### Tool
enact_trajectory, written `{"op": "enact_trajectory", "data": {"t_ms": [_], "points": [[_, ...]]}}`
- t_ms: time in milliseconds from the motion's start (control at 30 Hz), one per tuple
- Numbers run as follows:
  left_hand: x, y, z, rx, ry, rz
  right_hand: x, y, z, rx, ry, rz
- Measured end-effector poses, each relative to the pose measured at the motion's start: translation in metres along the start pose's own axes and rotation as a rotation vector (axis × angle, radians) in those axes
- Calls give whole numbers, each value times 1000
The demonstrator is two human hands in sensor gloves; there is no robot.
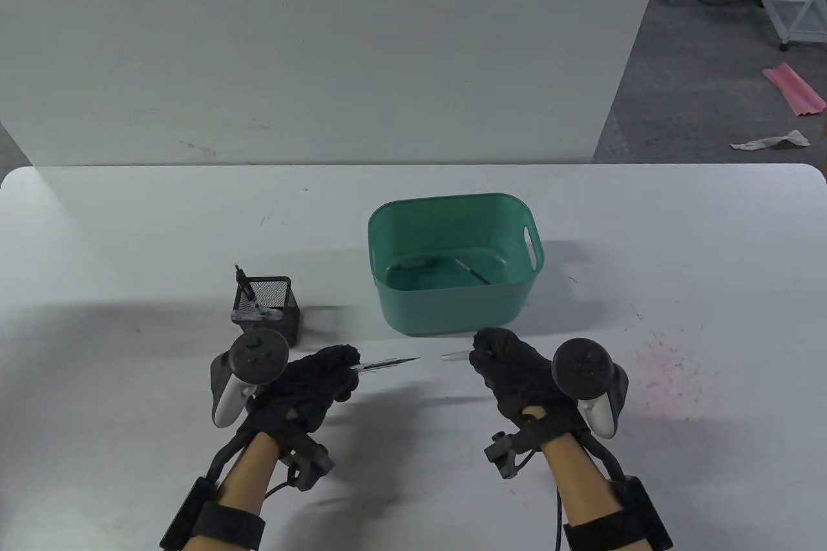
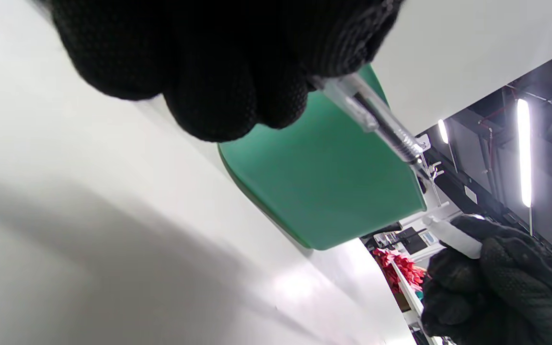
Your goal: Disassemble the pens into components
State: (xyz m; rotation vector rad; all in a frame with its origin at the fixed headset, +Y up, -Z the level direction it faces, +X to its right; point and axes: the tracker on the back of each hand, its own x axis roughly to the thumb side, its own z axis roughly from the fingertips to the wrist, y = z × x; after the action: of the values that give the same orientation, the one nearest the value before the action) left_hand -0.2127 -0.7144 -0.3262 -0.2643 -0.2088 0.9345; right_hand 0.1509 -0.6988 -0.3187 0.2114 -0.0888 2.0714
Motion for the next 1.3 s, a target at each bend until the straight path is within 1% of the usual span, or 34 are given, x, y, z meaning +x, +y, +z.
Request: {"op": "enact_trajectory", "data": {"t_ms": [133,200,300,400,500,600,733,800,967,1067,1200,1300], "points": [[3,4,2,16,-6,-36,4,1,-6,-76,-13,23],[5,5,3,29,-14,-69,8,2,-10,-89,-16,6],[4,8,5,51,-16,-81,18,2,-17,-106,-19,22],[1,10,5,73,-4,-84,34,-2,-27,-146,-30,49],[-3,12,5,84,10,-81,53,-5,-41,-189,-31,71],[-4,14,5,91,9,-82,66,-5,-57,-230,-29,138],[-4,13,5,97,9,-73,78,-1,-80,-276,35,158],[-4,12,5,89,8,-85,82,6,-92,-272,77,168],[-1,11,6,86,-8,-82,89,22,-113,-276,176,297],[-1,11,5,84,-14,-77,90,31,-124,-268,219,333],[-2,9,5,72,-19,-75,90,38,-136,-266,248,369],[-3,7,3,63,-12,-69,87,38,-140,-247,241,366]]}}
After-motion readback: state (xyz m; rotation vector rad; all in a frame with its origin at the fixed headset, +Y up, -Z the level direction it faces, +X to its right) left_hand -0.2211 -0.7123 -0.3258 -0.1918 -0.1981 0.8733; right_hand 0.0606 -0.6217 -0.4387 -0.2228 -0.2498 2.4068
